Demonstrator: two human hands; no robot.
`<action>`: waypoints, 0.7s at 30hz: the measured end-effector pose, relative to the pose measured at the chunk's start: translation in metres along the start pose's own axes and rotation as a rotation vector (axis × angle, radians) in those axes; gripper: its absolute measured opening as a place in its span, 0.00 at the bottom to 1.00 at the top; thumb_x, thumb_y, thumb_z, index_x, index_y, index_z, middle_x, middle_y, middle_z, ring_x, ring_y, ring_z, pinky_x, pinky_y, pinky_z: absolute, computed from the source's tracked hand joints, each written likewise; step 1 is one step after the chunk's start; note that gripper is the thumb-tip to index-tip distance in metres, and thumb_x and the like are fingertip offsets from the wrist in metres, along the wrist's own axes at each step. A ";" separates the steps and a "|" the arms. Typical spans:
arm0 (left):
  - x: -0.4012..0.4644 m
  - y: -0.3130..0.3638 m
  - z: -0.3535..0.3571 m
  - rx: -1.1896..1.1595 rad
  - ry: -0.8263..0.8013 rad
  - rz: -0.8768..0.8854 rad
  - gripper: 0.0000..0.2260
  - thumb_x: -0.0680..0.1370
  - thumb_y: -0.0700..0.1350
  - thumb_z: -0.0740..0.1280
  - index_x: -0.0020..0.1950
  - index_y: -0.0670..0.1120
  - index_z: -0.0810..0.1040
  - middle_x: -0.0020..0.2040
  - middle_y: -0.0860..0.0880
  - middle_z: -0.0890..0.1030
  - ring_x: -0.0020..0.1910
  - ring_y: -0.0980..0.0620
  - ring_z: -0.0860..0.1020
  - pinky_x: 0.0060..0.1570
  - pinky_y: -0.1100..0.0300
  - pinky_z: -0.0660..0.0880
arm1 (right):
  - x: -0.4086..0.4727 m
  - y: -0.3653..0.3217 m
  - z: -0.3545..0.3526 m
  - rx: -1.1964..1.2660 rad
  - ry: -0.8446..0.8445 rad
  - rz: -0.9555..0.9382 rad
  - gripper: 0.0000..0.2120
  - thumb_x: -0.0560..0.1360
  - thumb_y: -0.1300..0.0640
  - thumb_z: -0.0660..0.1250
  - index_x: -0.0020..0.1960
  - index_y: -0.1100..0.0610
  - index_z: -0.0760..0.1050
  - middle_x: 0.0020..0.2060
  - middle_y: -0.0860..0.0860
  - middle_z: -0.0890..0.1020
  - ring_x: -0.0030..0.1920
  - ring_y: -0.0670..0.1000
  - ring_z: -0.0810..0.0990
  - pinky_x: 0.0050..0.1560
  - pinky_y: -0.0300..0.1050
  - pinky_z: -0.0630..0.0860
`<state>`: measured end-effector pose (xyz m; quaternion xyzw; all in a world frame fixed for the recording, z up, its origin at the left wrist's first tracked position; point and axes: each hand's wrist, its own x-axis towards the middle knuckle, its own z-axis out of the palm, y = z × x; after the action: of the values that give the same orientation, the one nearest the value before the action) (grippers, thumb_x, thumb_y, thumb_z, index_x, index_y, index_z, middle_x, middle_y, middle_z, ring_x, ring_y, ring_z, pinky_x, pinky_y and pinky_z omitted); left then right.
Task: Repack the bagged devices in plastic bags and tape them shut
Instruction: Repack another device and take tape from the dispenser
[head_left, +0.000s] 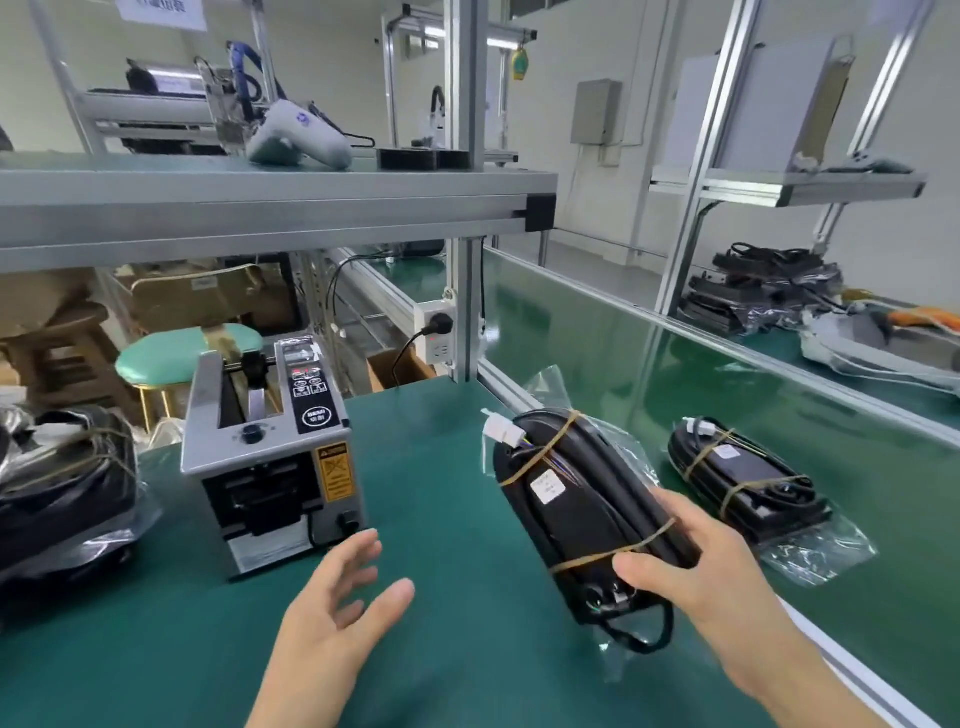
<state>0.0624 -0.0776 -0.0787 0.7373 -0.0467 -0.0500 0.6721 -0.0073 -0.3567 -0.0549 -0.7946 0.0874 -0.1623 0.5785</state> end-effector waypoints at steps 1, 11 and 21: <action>0.000 0.003 0.001 -0.116 -0.046 -0.028 0.27 0.67 0.37 0.78 0.62 0.53 0.75 0.57 0.54 0.81 0.57 0.56 0.78 0.53 0.61 0.71 | -0.001 0.002 0.011 0.231 -0.103 0.030 0.22 0.63 0.54 0.75 0.57 0.46 0.81 0.49 0.44 0.85 0.51 0.43 0.83 0.54 0.33 0.76; -0.024 0.027 -0.038 -0.394 -0.119 0.201 0.35 0.50 0.50 0.84 0.56 0.50 0.82 0.50 0.41 0.84 0.49 0.45 0.83 0.43 0.60 0.78 | -0.013 -0.004 0.116 0.590 -0.788 0.005 0.36 0.64 0.60 0.71 0.70 0.62 0.68 0.65 0.63 0.75 0.64 0.61 0.74 0.66 0.55 0.67; -0.062 0.016 -0.048 -0.085 0.224 0.392 0.32 0.55 0.36 0.78 0.56 0.57 0.81 0.47 0.49 0.85 0.46 0.53 0.84 0.41 0.69 0.77 | -0.051 -0.072 0.168 -0.023 -0.108 -0.321 0.23 0.58 0.47 0.72 0.51 0.38 0.72 0.51 0.42 0.78 0.51 0.43 0.79 0.45 0.31 0.75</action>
<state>0.0076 -0.0236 -0.0579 0.6860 -0.1117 0.1618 0.7005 0.0020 -0.1677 -0.0411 -0.8126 -0.0701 -0.2085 0.5398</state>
